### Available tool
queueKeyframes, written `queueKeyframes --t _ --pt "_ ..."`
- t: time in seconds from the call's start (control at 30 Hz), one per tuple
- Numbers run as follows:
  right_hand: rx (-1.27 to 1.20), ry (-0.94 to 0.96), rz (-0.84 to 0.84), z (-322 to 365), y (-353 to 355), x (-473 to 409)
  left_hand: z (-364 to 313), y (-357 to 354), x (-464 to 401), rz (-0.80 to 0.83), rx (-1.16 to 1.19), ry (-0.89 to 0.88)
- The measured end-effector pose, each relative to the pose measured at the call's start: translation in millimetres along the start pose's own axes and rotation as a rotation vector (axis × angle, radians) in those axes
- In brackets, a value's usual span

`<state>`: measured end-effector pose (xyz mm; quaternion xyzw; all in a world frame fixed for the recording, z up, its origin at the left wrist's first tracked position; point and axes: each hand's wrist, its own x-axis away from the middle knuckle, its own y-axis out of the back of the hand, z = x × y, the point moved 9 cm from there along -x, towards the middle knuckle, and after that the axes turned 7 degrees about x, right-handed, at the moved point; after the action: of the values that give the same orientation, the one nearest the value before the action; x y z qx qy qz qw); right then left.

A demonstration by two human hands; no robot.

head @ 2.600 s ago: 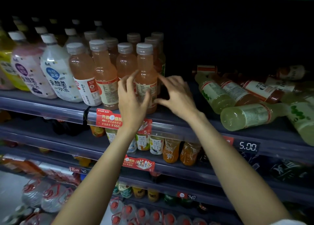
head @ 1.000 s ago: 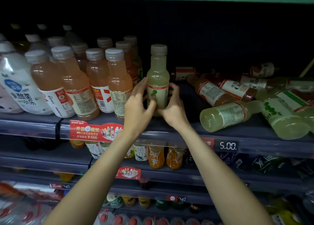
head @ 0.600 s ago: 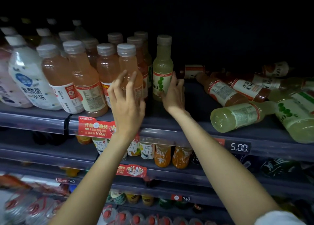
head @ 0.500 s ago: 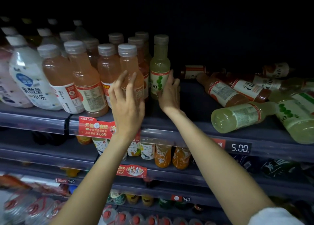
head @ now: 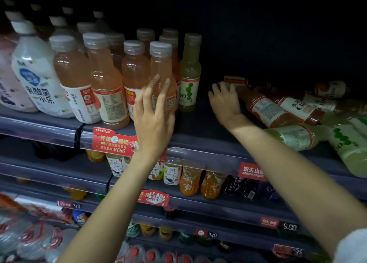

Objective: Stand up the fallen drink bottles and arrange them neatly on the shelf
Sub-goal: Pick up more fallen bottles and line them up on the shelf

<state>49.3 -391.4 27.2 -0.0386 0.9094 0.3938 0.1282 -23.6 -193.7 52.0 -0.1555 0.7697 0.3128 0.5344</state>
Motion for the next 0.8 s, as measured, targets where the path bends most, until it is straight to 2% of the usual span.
queueKeyframes --t 0.17,0.43,0.63,0.8 --pt "0.269 0.142 0.217 2 -49 -31 -1 1 2 -0.028 -0.007 -0.01" --pt "0.649 0.26 0.245 18 -53 -21 1 0 5 -0.043 -0.019 -0.023" --pt "0.727 0.299 0.172 16 -31 23 2 -2 6 -0.053 -0.011 -0.036" --pt "0.49 0.25 0.04 0 -19 37 -3 -1 11 -0.102 0.065 -0.016"
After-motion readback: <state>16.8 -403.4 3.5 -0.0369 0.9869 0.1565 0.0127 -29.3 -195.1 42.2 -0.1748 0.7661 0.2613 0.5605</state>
